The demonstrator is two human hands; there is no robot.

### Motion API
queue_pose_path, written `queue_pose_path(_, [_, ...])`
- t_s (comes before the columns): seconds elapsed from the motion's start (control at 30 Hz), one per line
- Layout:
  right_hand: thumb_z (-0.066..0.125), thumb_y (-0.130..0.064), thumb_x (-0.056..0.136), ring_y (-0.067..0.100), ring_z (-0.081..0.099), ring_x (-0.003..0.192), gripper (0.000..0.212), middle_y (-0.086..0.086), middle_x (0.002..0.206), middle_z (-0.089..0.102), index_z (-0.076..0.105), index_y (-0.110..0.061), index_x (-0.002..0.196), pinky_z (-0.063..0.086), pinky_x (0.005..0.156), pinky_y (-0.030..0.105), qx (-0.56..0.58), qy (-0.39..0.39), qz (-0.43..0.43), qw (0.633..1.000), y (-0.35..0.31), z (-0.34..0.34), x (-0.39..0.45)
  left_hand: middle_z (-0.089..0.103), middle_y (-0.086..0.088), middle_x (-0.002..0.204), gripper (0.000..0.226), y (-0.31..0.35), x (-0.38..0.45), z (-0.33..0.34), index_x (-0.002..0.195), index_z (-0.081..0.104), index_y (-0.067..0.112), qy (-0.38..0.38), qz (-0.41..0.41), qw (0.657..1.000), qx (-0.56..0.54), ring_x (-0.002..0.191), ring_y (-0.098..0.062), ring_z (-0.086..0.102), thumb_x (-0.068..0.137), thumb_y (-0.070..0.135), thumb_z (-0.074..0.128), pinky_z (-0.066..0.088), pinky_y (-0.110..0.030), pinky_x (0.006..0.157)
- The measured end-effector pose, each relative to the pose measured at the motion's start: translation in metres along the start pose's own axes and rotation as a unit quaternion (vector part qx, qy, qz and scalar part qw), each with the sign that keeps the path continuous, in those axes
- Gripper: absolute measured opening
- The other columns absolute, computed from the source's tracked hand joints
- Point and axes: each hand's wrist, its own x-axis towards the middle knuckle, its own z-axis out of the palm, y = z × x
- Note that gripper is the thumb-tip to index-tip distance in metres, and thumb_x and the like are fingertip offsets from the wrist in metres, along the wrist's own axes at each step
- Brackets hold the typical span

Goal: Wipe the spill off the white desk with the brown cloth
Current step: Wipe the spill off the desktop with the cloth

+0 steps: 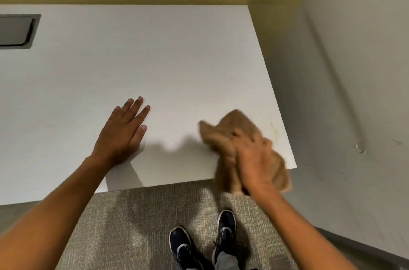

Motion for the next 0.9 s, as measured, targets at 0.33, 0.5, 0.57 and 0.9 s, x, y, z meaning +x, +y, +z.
queue_pose_path(0.33, [0.084, -0.033, 0.075, 0.031, 0.059, 0.100, 0.042, -0.004, 0.112, 0.070, 0.069, -0.022, 0.112, 0.029, 0.084, 0.034, 0.124, 0.082, 0.121, 0.981, -0.030, -0.001, -0.003, 0.024, -0.010, 0.163, 0.056, 0.001, 0.002, 0.000, 0.152, 0.037, 0.012, 0.046, 0.046, 0.997, 0.050, 0.150, -0.032, 0.024, 0.103, 0.037, 0.027, 0.023, -0.051, 0.118])
queue_pose_path(0.5, [0.071, -0.031, 0.086, 0.024, 0.057, 0.094, 0.032, -0.013, 0.120, 0.067, 0.069, -0.026, 0.117, 0.038, 0.079, 0.042, 0.149, 0.097, 0.009, 0.984, -0.057, 0.009, -0.001, 0.026, -0.013, 0.162, 0.059, 0.010, 0.007, -0.002, 0.152, 0.037, 0.011, 0.030, 0.015, 0.996, 0.082, 0.148, -0.038, 0.028, 0.101, 0.041, 0.028, 0.026, -0.056, 0.115])
queue_pose_path(0.57, [0.059, -0.026, 0.088, 0.033, 0.060, 0.094, 0.025, -0.004, 0.114, 0.069, 0.069, -0.020, 0.110, 0.039, 0.076, 0.042, 0.108, 0.115, -0.009, 0.987, -0.052, 0.009, 0.020, 0.028, -0.016, 0.161, 0.062, 0.020, 0.013, -0.001, 0.152, 0.035, 0.011, 0.027, -0.011, 0.995, 0.097, 0.147, -0.040, 0.029, 0.100, 0.043, 0.029, 0.026, -0.059, 0.113])
queue_pose_path(0.9, [0.070, -0.047, 0.087, 0.031, 0.053, 0.111, 0.030, 0.000, 0.115, 0.064, 0.068, -0.022, 0.102, 0.024, 0.080, 0.035, 0.092, 0.078, 0.069, 0.990, -0.050, 0.015, 0.090, 0.019, -0.013, 0.165, 0.064, 0.034, 0.024, 0.017, 0.155, 0.030, 0.014, 0.040, 0.017, 0.993, 0.107, 0.151, -0.035, 0.020, 0.101, 0.049, 0.028, 0.019, -0.060, 0.117])
